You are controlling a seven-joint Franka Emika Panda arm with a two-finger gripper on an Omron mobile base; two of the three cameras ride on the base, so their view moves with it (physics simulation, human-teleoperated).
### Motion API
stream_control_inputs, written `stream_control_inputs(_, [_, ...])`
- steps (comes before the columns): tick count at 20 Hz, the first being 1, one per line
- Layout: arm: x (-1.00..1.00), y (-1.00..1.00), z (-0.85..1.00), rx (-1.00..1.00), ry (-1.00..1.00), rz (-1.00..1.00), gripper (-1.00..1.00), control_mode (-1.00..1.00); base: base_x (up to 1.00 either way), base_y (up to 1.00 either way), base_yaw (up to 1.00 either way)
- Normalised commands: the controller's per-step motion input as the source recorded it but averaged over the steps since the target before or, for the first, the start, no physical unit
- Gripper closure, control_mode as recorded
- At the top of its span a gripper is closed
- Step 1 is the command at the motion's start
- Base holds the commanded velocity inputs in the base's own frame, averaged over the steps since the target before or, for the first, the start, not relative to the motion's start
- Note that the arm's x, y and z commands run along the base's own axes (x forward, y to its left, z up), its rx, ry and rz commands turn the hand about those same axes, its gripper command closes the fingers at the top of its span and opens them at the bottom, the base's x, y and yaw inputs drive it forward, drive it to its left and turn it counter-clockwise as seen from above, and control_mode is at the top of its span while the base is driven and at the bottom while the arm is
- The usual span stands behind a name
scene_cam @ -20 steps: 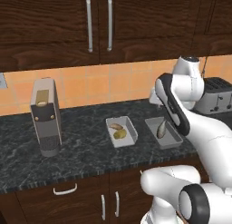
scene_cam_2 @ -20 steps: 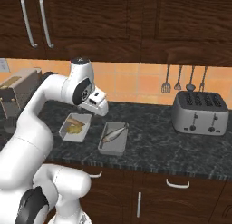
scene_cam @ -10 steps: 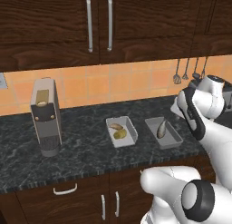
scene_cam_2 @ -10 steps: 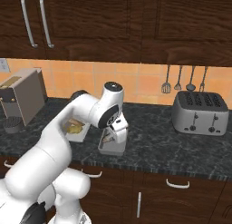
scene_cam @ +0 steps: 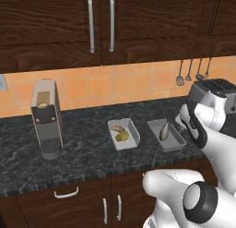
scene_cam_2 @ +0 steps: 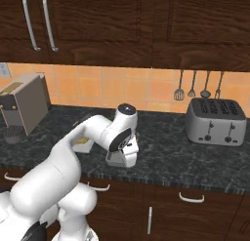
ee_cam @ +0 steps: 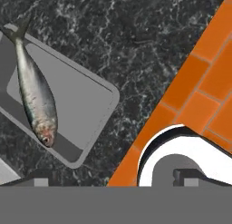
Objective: Take the meat container that has the fish and place it on the second highest rack of the freezer. Then take the vegetable container that has the potato and sweet potato and place it on the highest rack of the freezer.
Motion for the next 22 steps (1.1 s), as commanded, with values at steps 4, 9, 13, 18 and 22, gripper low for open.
stream_control_inputs(4, [0.35, 0.0, -0.42, 0.0, 0.1, -0.04, -1.0, -1.0, 0.0, 0.0, 0.0])
stream_control_inputs(9, [0.16, 0.0, -0.35, 0.0, 0.01, -0.02, -1.0, -1.0, 0.0, 0.0, 0.0])
stream_control_inputs(13, [0.27, -0.18, -0.29, 0.08, 0.02, 0.0, -1.0, -1.0, 0.0, 0.0, 0.0])
stream_control_inputs(18, [0.44, 0.0, -0.32, 0.06, 0.08, 0.0, -1.0, -1.0, 0.0, 0.0, 0.0])
stream_control_inputs(22, [0.29, 0.0, -0.34, 0.0, 0.07, 0.0, -1.0, -1.0, 0.0, 0.0, 0.0])
